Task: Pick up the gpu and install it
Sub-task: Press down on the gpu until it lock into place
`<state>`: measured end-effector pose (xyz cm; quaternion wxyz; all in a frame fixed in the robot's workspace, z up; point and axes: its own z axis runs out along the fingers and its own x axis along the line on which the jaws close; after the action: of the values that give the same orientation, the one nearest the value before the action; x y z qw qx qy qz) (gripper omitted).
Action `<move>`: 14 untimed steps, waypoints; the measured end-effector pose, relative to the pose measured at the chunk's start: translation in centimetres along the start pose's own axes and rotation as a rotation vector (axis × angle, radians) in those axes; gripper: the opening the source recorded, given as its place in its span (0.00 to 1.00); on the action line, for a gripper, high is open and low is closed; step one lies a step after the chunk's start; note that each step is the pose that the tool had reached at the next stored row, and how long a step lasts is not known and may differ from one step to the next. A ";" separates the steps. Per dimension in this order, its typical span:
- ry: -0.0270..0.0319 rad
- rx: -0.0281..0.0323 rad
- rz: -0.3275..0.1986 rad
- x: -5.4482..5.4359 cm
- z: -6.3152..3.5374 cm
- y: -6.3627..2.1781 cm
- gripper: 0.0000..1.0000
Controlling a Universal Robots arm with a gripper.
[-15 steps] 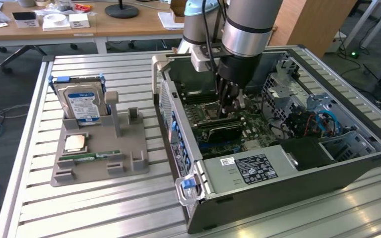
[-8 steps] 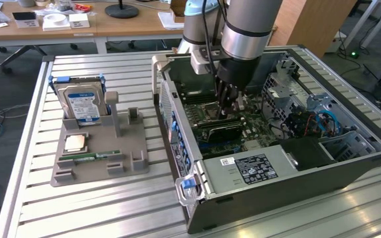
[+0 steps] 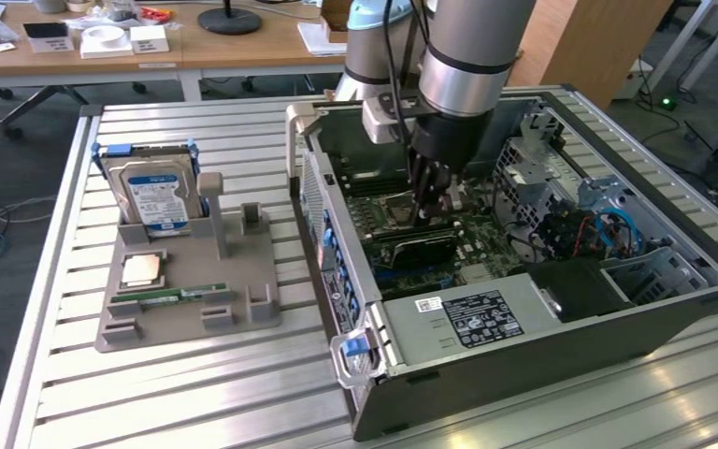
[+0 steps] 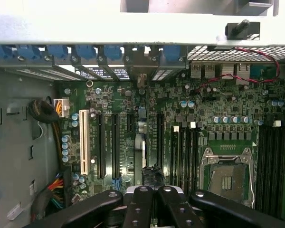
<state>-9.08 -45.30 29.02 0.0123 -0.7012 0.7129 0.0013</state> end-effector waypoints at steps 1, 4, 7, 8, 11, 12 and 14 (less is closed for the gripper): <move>0.0000 0.0000 0.000 0.0 0.14 0.03 0.11; 0.0000 0.0000 0.001 0.0 0.58 0.07 0.11; -0.0001 0.0001 0.001 0.0 0.88 0.09 0.11; 0.0000 0.0000 0.001 0.0 0.97 0.09 0.11; 0.0000 0.0000 0.002 -0.1 1.21 0.11 0.11; 0.0000 0.0000 0.002 -0.1 1.27 0.10 0.11; 0.0000 0.0000 0.002 -0.1 1.44 0.11 0.11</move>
<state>-9.16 -45.14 27.58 0.0123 -0.7005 0.7136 0.0013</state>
